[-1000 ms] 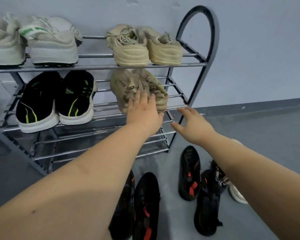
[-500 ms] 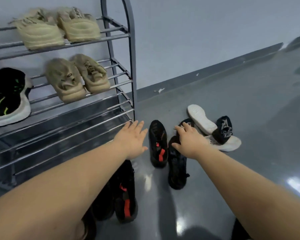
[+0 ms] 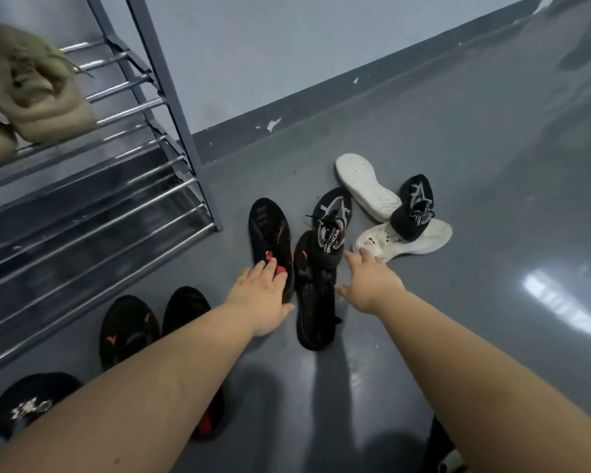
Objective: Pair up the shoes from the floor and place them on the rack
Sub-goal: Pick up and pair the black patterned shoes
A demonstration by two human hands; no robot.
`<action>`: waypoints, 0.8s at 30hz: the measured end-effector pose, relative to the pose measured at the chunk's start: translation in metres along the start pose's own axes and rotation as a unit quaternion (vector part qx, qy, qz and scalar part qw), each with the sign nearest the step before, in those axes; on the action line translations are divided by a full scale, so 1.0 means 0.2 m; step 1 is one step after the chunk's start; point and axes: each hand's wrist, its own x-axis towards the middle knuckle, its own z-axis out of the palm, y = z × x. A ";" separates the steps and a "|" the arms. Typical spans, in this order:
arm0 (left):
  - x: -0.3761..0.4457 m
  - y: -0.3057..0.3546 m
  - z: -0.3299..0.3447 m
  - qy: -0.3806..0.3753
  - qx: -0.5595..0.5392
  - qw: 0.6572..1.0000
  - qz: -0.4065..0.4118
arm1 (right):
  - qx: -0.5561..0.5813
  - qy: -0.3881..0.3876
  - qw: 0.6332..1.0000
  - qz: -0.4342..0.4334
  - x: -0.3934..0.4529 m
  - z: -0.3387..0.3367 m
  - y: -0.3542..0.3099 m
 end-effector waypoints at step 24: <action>0.95 0.07 0.16 -0.033 -0.363 0.927 -0.090 | 0.320 -0.008 0.939 0.125 0.80 0.24 0.05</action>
